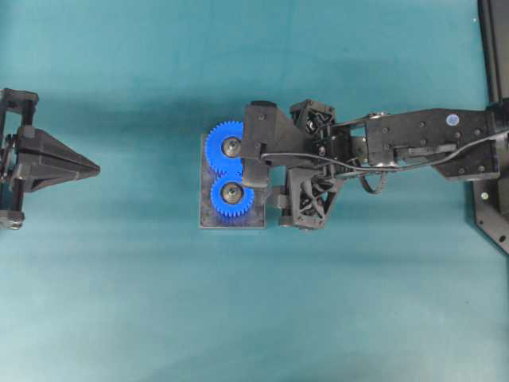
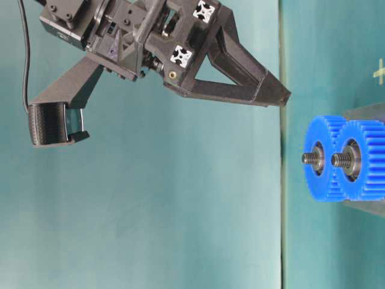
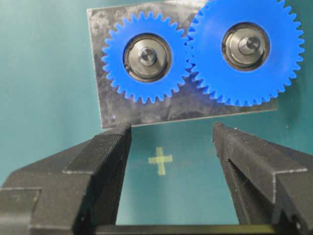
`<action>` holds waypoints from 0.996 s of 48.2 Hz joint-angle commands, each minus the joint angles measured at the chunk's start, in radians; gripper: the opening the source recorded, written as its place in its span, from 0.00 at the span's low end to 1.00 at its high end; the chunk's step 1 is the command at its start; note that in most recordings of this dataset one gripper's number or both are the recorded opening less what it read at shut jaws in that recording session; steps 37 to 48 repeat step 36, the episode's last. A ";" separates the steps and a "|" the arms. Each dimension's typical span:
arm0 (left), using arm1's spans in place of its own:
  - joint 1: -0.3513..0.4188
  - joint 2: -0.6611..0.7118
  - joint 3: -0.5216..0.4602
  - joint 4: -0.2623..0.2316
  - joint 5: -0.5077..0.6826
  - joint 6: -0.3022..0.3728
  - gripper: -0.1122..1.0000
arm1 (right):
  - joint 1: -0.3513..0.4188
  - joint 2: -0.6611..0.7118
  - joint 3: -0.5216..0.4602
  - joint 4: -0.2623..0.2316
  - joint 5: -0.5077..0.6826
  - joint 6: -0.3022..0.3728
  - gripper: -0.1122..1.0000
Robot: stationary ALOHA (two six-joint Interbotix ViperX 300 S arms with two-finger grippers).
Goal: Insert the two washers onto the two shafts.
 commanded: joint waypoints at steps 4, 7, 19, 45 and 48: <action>-0.002 0.003 -0.006 0.003 -0.008 0.000 0.10 | 0.003 -0.025 -0.009 0.002 -0.008 -0.002 0.75; -0.002 0.003 -0.003 0.003 -0.008 -0.002 0.10 | 0.003 -0.025 -0.009 0.002 -0.014 -0.002 0.75; -0.006 -0.009 -0.002 0.003 -0.006 -0.009 0.10 | 0.003 -0.020 -0.009 0.002 -0.034 -0.002 0.75; -0.006 -0.017 0.000 0.003 -0.002 -0.008 0.10 | 0.003 -0.008 -0.009 0.002 -0.034 -0.002 0.75; -0.006 -0.017 0.000 0.003 -0.002 -0.008 0.10 | 0.003 -0.008 -0.009 0.002 -0.034 -0.002 0.75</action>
